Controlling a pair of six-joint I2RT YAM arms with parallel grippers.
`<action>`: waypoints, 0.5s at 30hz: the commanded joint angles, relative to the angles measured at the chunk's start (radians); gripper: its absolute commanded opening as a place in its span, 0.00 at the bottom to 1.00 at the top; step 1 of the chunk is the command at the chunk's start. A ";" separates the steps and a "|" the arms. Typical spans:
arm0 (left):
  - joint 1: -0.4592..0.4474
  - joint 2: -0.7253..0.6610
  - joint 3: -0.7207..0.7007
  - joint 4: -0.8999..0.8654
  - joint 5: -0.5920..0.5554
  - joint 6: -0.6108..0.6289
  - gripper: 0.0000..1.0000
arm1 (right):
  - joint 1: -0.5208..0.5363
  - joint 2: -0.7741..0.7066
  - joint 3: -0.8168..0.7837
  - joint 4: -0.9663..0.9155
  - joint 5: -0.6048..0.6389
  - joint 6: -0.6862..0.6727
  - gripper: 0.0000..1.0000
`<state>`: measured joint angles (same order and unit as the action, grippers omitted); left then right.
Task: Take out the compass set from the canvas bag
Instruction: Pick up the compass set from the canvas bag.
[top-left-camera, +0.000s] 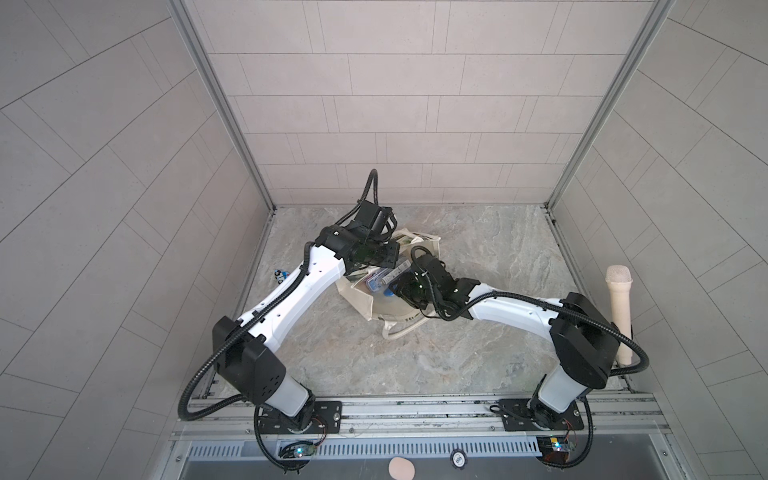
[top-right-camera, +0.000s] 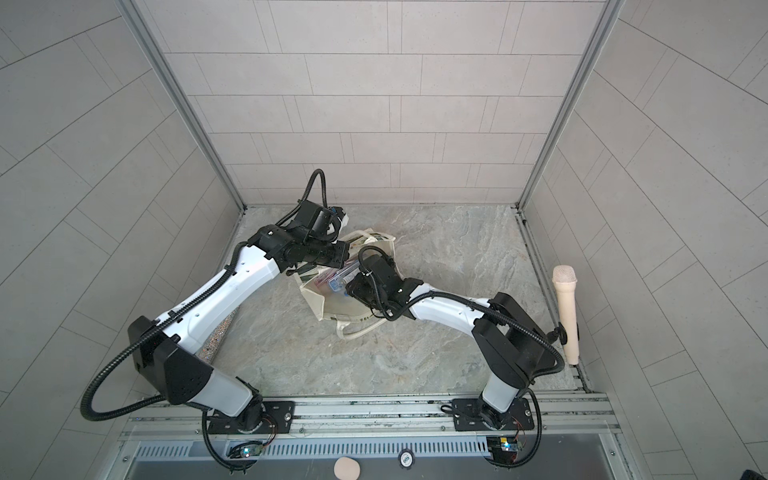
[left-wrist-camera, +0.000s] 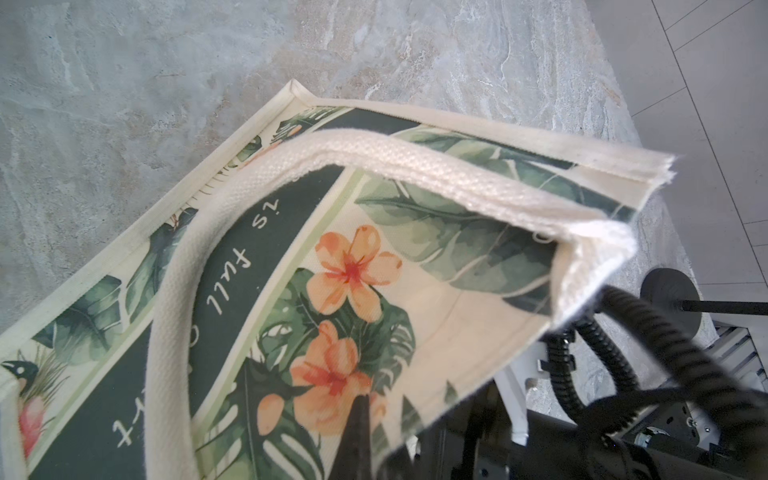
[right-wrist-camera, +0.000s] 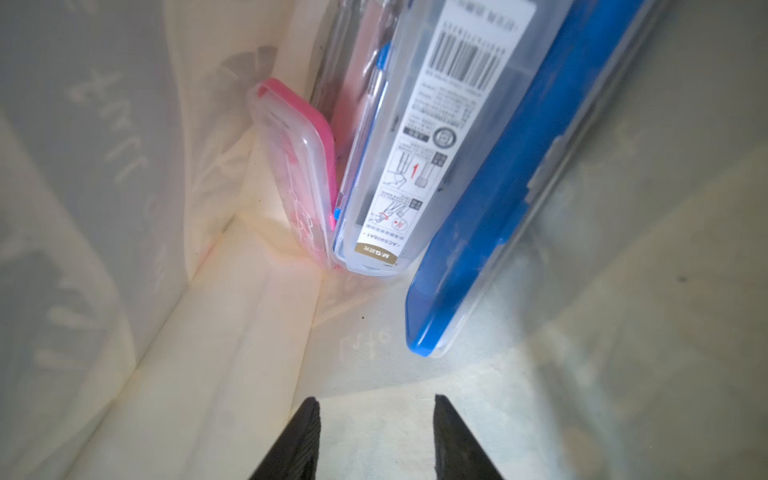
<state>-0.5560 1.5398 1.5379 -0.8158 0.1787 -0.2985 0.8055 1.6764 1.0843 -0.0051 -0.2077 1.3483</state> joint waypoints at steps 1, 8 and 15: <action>-0.009 -0.004 0.000 -0.007 -0.007 -0.024 0.00 | -0.004 0.016 -0.008 -0.007 0.005 0.049 0.46; -0.021 -0.011 -0.018 0.011 -0.001 -0.038 0.00 | -0.015 0.050 -0.008 -0.011 0.042 0.059 0.41; -0.032 -0.003 -0.019 0.015 0.011 -0.040 0.00 | -0.037 0.109 -0.014 0.028 0.039 0.089 0.42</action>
<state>-0.5800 1.5394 1.5265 -0.8055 0.1841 -0.3222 0.7792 1.7554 1.0843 0.0128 -0.1917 1.4010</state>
